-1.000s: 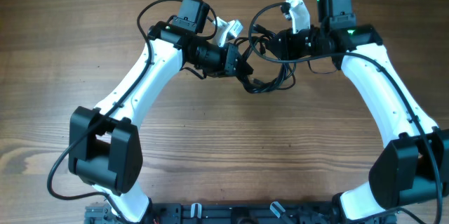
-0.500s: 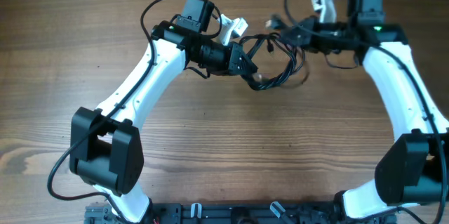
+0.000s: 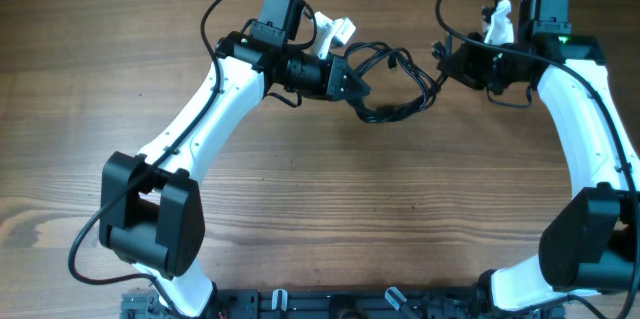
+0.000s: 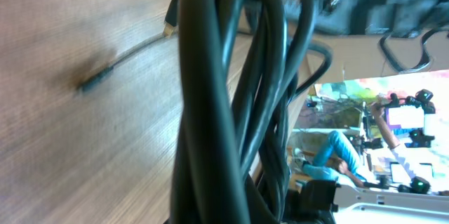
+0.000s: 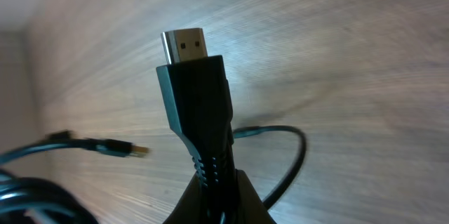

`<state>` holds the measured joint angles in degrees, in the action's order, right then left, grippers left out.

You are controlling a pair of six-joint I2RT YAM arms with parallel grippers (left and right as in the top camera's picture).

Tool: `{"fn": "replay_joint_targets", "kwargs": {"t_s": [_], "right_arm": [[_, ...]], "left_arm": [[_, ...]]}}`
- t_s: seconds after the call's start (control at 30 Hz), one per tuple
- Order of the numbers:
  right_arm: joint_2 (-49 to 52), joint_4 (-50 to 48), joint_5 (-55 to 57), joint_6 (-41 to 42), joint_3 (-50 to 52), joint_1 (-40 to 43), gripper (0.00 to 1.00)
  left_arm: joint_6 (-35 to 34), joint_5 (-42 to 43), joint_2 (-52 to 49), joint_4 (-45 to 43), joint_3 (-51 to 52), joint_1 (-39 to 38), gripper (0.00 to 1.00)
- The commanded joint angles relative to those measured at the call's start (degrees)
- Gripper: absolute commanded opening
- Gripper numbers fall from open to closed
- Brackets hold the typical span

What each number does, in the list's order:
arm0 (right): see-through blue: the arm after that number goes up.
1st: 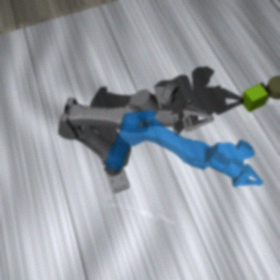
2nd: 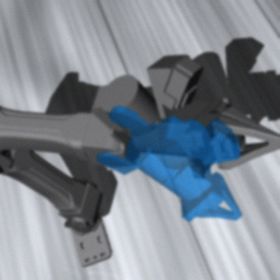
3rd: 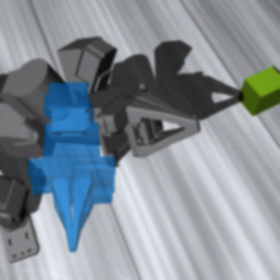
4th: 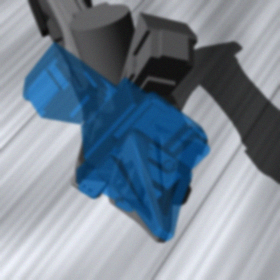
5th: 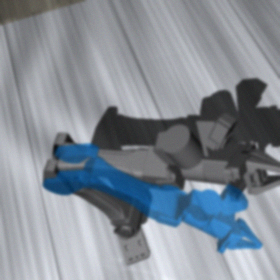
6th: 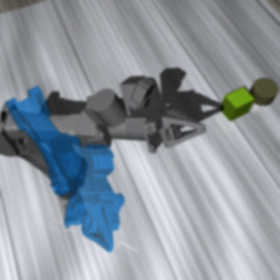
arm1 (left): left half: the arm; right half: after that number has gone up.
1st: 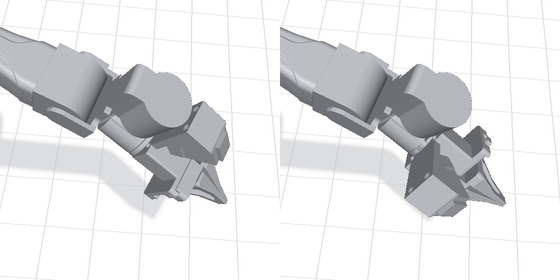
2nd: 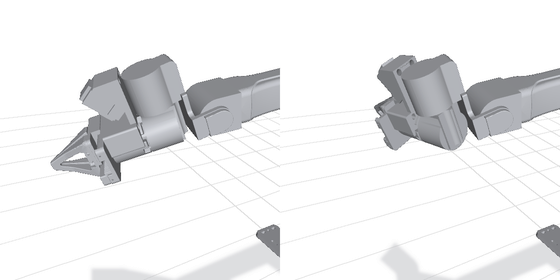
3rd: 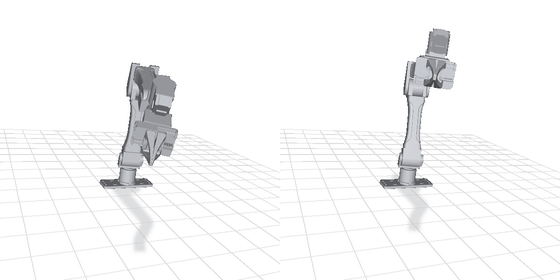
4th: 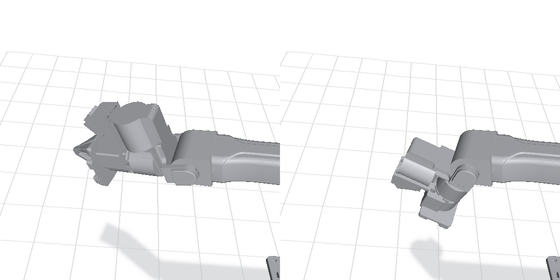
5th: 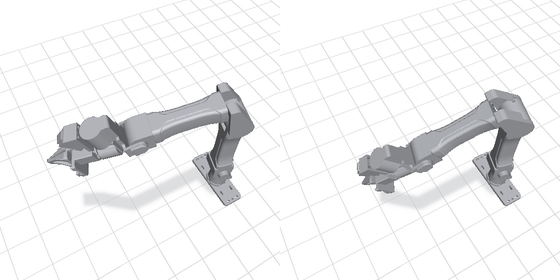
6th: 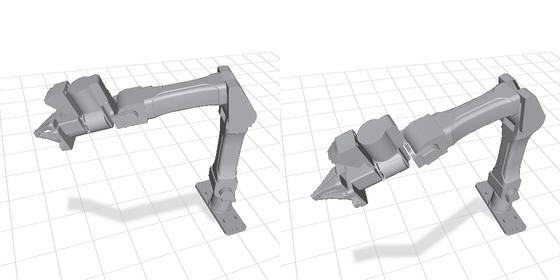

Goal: Untangle cables

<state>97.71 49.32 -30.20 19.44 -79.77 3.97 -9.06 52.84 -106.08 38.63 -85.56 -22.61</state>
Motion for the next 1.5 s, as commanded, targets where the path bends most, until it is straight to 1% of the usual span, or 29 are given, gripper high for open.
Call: {"fn": "replay_joint_targets", "kwargs": {"t_s": [0.0, 0.03, 0.1, 0.17, 0.33, 0.47, 0.5, 0.53, 0.63, 0.7, 0.73, 0.77, 0.8, 0.83, 0.87, 0.9, 0.93, 0.97, 1.0, 1.03, 1.1, 1.17, 1.23, 1.3, 1.37, 1.47], "right_arm": [[-0.4, 4.2, 13.1, 1.6, -1.2, 0.7, 0.04], [-0.4, 6.0, 16.6, 3.1, -1.2, 0.7, 0.04], [-0.4, 8.2, 18.4, 3.1, -1.2, 0.7, 0.04], [-0.4, 10.2, 17.6, 2.9, -1.2, 0.7, 0.04], [-0.4, 14.1, 10.6, -2.2, -1.2, 0.2, 0.04], [-0.4, 16.0, 6.7, -4.7, -1.2, -0.8, 0.04], [-0.4, 16.2, 6.1, -4.6, -1.2, -1.1, 0.04], [-0.4, 16.1, 5.0, -4.6, -1.2, -1.2, 0.04], [-0.4, 14.3, -0.8, -5.1, -1.2, -1.4, 0.05], [-0.4, 12.5, -5.4, -7.4, -1.2, -1.4, 0.05], [-0.4, 10.6, -8.2, -7.6, -1.2, -1.4, 0.05], [-0.4, 9.8, -9.0, -7.6, -1.2, -1.4, 0.05], [-0.4, 7.9, -10.4, -7.4, -1.2, -1.4, 0.09], [-0.4, 6.6, -11.7, -7.4, -1.2, -1.4, 0.14], [-0.4, 4.7, -13.7, -7.4, -1.2, -1.4, 0.24], [-0.4, 3.2, -14.8, -7.4, -1.2, -1.4, 0.38], [-0.4, 2.0, -15.0, -7.3, -1.2, -1.4, 0.61], [-0.4, 0.7, -14.7, -7.3, -1.4, -1.4, 0.75], [-0.4, -0.7, -13.4, -7.2, -1.5, -1.2, 0.84], [-0.4, -1.4, -11.3, -7.3, -1.8, -0.9, 0.86], [-0.4, -2.0, -7.5, -7.2, -2.6, -0.3, 0.87], [-0.4, -1.9, -2.3, -7.3, -4.3, 0.9, 0.87], [-0.4, -1.9, -0.2, -7.4, -6.1, 2.0, 0.88], [-0.6, -1.8, -0.2, -9.0, -8.5, 2.8, 0.88], [-1.2, -1.7, 0.1, -9.8, -10.4, 3.0, 0.88], [-2.1, -1.6, -2.2, -12.2, -12.0, 2.4, 0.88]], "left_arm": [[0.9, 2.9, 1.0, -5.2, -0.2, 1.0, 0.04], [0.3, 2.9, 1.0, -6.3, -0.2, 1.3, 0.04], [-3.4, 2.9, 1.0, -9.9, -0.2, 2.4, 0.04], [-6.7, 3.1, 1.0, -13.8, -0.2, 3.1, 0.04], [-15.3, 3.3, 1.0, -26.0, -0.2, 3.3, 0.04], [-25.4, 3.3, 1.0, -41.4, -0.2, 3.3, 0.04], [-29.2, 3.3, 1.0, -47.6, -0.2, 3.3, 0.04], [-32.5, 3.3, 1.0, -52.9, -0.2, 3.3, 0.04], [-40.8, 3.3, 1.0, -64.5, -0.2, 3.4, 0.04], [-45.7, 3.2, 1.0, -69.6, -0.2, 3.9, 0.04], [-50.5, 3.2, 1.0, -72.9, -0.2, 4.6, 0.04], [-52.5, 3.3, 1.0, -73.9, -0.2, 5.0, 0.04], [-55.9, 3.3, 1.0, -74.8, -0.2, 5.5, 0.04], [-57.8, 3.3, 1.0, -74.7, -0.2, 5.8, 0.04], [-59.5, 3.3, 1.0, -74.7, -0.2, 6.0, 0.04], [-60.3, 3.6, 1.0, -74.6, -0.2, 6.1, 0.04], [-60.4, 4.3, 1.0, -74.6, -0.2, 6.1, 0.04], [-60.3, 5.3, 1.0, -74.4, -0.2, 6.1, 0.04], [-59.4, 7.8, 1.0, -74.4, -0.2, 6.1, 0.04], [-57.1, 10.3, 1.0, -73.4, -0.2, 6.1, 0.04], [-52.5, 14.7, 1.0, -70.0, -0.2, 6.1, 0.04], [-45.8, 19.1, 1.0, -61.9, -0.2, 6.1, 0.04], [-38.1, 20.9, 1.0, -52.8, -0.2, 6.1, 0.04], [-27.9, 20.5, 1.0, -40.2, -0.2, 6.1, 0.04], [-19.2, 16.6, 1.0, -28.3, -0.2, 6.1, 0.04], [-15.0, 8.3, 1.0, -18.3, -0.2, 6.0, 0.04]]}}
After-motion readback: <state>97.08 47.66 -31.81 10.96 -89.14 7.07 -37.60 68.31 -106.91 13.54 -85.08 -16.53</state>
